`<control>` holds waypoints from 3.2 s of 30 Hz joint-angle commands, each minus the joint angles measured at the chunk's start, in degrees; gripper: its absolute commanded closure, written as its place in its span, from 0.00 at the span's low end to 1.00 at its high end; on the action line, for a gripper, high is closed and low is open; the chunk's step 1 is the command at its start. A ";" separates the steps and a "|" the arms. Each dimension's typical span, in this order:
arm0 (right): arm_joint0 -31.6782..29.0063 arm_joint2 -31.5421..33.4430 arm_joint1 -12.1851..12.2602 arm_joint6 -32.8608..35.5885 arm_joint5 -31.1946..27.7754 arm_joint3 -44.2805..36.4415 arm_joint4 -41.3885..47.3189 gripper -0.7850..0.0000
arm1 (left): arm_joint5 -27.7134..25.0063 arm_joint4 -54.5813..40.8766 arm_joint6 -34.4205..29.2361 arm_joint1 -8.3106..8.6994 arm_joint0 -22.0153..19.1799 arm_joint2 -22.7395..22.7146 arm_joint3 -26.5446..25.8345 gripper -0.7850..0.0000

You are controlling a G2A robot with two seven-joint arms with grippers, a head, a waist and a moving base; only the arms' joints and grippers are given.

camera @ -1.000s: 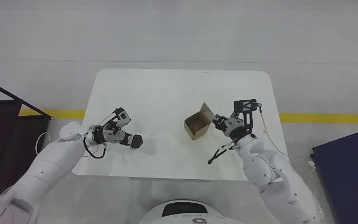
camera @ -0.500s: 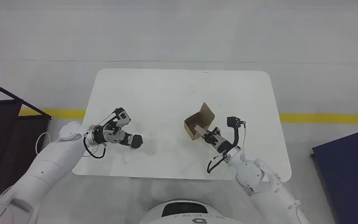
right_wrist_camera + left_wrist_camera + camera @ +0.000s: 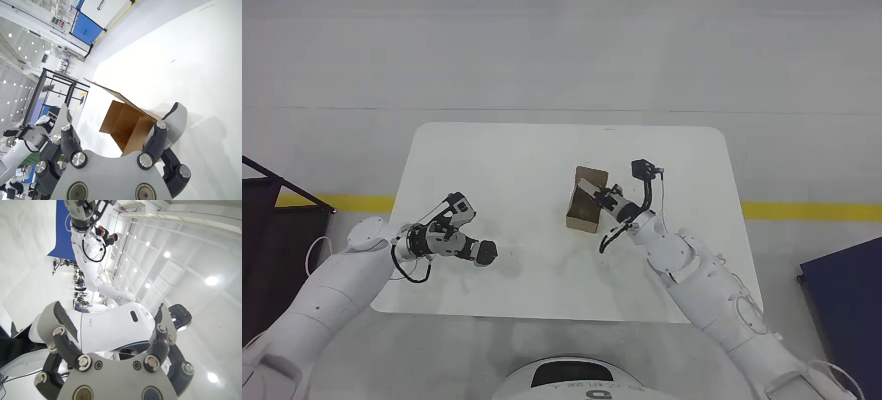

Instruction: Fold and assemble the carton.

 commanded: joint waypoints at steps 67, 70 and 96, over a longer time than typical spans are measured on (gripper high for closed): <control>-0.34 6.55 1.67 21.92 -10.95 10.29 5.95 0.55 | 0.00 0.00 0.00 0.00 0.00 0.00 0.00 0.00; -0.48 5.95 1.58 21.30 -9.80 9.21 4.13 0.58 | 0.00 0.00 0.00 0.00 0.00 0.00 0.00 0.00; 0.72 0.28 1.30 24.87 13.03 -5.14 -22.00 0.76 | 0.00 0.00 0.00 0.00 0.00 0.00 0.00 0.00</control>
